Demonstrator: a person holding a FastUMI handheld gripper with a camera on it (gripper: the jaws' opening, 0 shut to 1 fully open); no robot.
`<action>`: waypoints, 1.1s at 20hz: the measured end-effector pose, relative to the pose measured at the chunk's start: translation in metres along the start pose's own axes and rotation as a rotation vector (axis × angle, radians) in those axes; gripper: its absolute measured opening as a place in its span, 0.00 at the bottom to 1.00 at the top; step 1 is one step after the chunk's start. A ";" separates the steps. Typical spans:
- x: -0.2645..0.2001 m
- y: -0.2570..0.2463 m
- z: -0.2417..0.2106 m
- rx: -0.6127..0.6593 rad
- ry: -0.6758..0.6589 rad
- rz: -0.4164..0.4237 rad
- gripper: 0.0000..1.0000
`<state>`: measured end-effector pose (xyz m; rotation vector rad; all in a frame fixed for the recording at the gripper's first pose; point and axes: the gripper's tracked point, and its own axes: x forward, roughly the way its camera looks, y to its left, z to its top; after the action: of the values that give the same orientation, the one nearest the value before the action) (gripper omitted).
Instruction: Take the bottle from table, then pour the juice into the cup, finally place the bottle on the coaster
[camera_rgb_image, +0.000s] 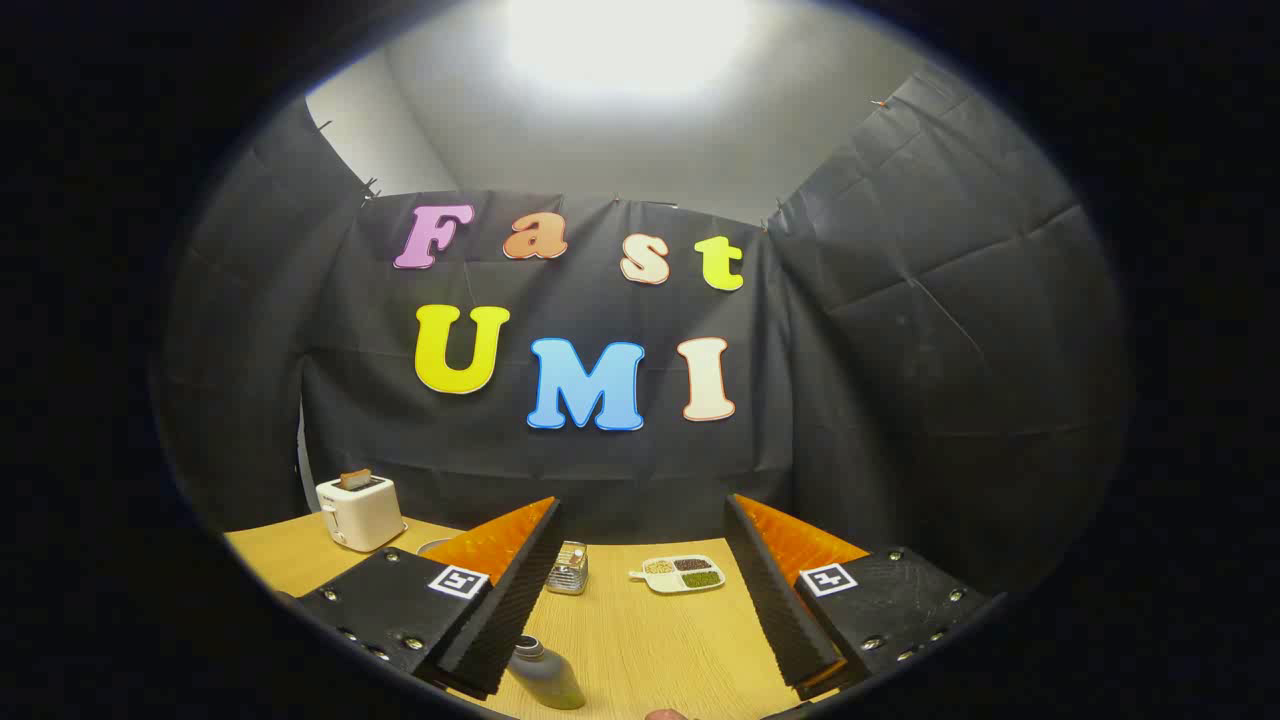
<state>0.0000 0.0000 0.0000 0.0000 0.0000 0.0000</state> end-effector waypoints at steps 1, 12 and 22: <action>0.002 0.000 0.001 0.002 -0.003 -0.001 0.98; 0.012 0.010 0.006 0.028 -0.019 0.024 0.97; 0.003 0.013 0.008 0.023 -0.026 0.023 0.97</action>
<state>0.0025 0.0132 0.0078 0.0234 -0.0255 0.0229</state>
